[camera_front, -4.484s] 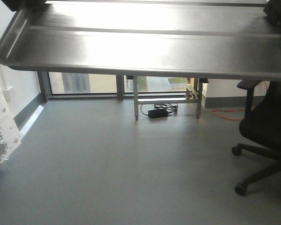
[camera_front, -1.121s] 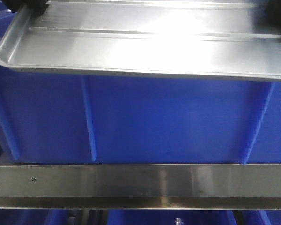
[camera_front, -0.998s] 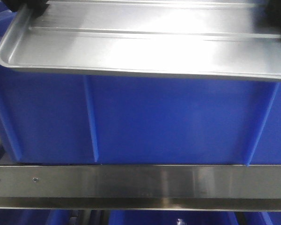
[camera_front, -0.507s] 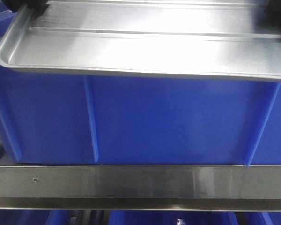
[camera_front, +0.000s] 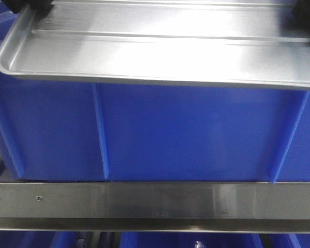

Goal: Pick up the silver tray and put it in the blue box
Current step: 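Carry the silver tray over the blue bin with both grippers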

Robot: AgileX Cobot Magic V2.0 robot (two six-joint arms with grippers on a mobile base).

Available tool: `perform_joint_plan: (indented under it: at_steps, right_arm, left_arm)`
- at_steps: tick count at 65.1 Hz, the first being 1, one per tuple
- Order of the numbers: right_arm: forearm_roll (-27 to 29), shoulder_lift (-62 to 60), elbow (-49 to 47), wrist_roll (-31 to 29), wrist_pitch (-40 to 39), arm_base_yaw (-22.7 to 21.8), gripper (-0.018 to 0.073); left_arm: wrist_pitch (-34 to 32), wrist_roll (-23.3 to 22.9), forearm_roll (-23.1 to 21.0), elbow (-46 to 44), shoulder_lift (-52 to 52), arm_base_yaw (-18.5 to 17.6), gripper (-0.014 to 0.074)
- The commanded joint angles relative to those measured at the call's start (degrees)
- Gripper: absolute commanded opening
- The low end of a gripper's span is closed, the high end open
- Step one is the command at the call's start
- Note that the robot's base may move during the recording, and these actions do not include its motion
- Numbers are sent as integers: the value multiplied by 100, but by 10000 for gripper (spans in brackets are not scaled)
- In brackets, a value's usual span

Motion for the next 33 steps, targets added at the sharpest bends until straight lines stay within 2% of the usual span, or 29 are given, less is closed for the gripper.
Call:
perform_joint_plan:
  at_steps: [1,16,21,33]
  right_arm:
    - [-261,-132,-148,-172,-176,-15,56]
    - [-190,-132,-148,-172,-271,-15,56]
    - [-190,-132,-210,-198,-258,-15,56]
    - [-190,-132,-673,-210,-241,-15,56]
  left_arm:
    - [-122,73,332,-176,-184,-18,-97]
    - [-276,122,283,-190,-184,-18,-97]
    - [-290,272,283,-296,-184,-18,-97]
    - [-539,281,528,-732,-184,-18,-97]
